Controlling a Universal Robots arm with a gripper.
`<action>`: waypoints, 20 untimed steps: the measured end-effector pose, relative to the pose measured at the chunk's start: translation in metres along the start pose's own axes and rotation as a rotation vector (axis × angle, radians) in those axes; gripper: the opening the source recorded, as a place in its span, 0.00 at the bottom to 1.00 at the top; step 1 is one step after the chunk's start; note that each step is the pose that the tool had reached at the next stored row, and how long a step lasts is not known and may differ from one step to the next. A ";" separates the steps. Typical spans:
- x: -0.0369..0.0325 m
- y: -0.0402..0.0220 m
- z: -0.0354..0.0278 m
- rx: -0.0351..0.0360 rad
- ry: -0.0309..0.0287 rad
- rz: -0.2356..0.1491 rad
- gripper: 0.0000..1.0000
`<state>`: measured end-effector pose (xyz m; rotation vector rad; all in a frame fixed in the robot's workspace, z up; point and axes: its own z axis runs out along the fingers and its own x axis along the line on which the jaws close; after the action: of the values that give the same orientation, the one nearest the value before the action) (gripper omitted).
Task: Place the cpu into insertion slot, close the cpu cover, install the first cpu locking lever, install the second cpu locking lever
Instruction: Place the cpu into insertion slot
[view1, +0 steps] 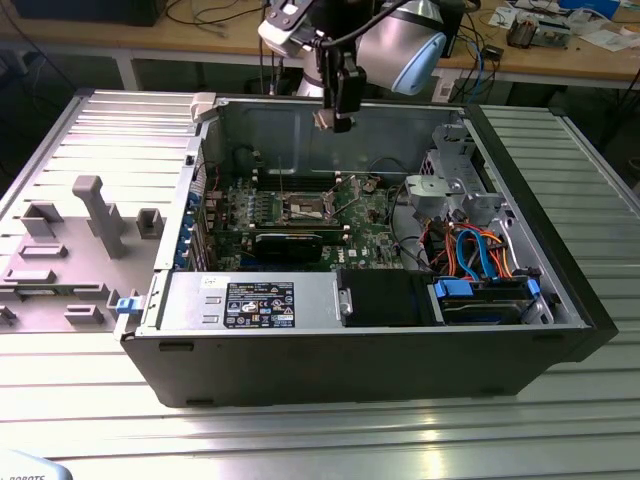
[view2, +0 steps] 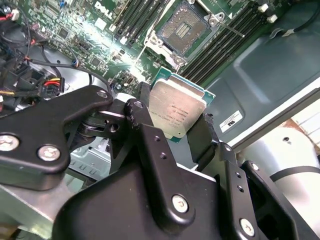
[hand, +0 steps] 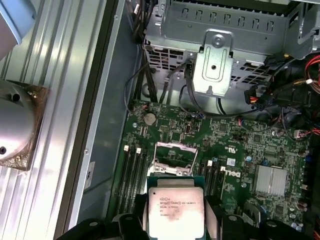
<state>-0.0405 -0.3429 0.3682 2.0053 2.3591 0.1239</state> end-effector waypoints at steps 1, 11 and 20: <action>0.0000 0.0000 0.0000 -0.0003 -0.0017 0.018 0.54; 0.0000 0.0000 0.0002 -0.0016 -0.0072 0.081 0.54; -0.0002 -0.0011 0.0120 -0.0021 -0.0102 0.113 0.54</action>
<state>-0.0405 -0.3429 0.3561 2.1325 2.2387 0.1196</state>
